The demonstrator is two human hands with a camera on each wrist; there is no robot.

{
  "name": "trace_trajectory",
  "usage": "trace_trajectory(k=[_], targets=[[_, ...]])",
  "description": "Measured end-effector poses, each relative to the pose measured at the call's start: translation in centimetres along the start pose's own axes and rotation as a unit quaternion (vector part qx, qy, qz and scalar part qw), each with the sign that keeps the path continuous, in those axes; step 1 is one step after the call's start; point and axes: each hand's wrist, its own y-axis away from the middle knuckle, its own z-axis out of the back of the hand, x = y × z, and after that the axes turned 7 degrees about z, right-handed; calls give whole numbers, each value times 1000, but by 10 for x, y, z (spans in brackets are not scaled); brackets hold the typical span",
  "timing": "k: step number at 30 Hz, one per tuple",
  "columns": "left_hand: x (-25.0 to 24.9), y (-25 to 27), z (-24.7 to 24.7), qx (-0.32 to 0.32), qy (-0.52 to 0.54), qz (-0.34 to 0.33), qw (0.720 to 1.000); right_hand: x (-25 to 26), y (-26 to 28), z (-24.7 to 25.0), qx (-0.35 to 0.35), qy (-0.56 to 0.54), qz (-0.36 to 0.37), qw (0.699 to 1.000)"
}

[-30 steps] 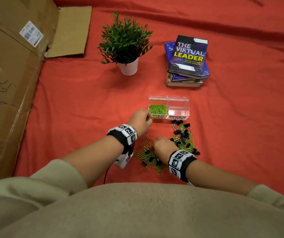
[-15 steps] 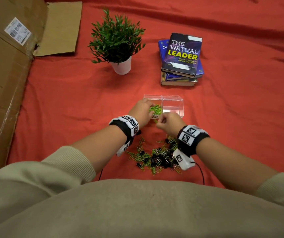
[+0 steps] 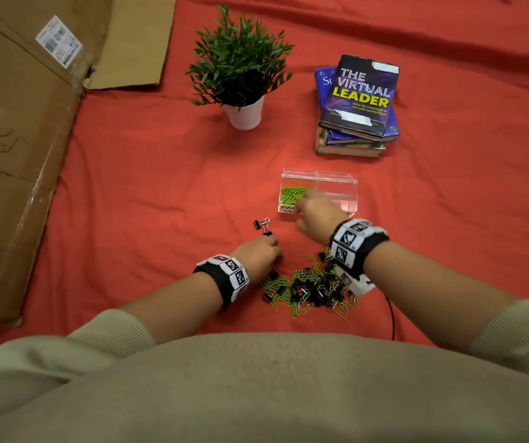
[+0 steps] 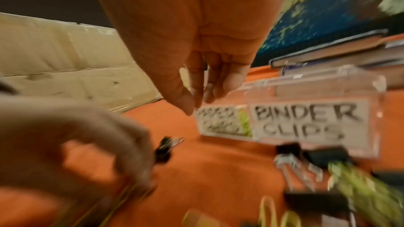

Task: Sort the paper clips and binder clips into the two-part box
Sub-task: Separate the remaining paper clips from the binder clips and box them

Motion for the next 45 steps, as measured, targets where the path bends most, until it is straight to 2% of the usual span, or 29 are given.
trace_trajectory(k=[3, 5, 11, 15, 19, 22, 26, 29, 33, 35, 41, 43, 45], targets=[[-2, 3, -2, -7, -13, 17, 1000, 16, 33, -33, 120, -13, 64, 991], [-4, 5, -3, -11, -19, 21, 1000, 20, 50, -51, 165, 5, 76, 983], [-8, 9, -9, -29, -49, 33, 998, 20, 68, -73, 141, 70, 67, 985], [-6, 8, -13, -23, -60, 41, 997, 12, 65, -73, 139, 31, 20, 990], [5, 9, -13, -33, 69, 80, 994, -4, 60, -67, 96, -18, -41, 994], [16, 17, -8, -61, 205, 131, 968, -3, 55, -61, 30, -5, -30, 999], [28, 29, -4, -101, 315, 179, 927, 30, 48, -68, 72, -43, 12, 996], [35, 32, -5, -84, 370, 205, 902, 48, 46, -83, 100, -44, 14, 994], [36, 35, -9, -37, 413, 246, 876, 46, 47, -88, 84, -69, -13, 994], [34, 36, -11, -26, 392, 241, 887, 39, 48, -83, 61, -89, -38, 993], [33, 43, -20, 5, 171, 166, 971, 7, 48, -59, 9, -52, -80, 995], [35, 44, -24, 0, 108, 132, 985, 7, 50, -60, 1, -31, -66, 997], [35, 45, -28, -9, 79, 115, 990, 19, 50, -66, 17, -38, -20, 999]])
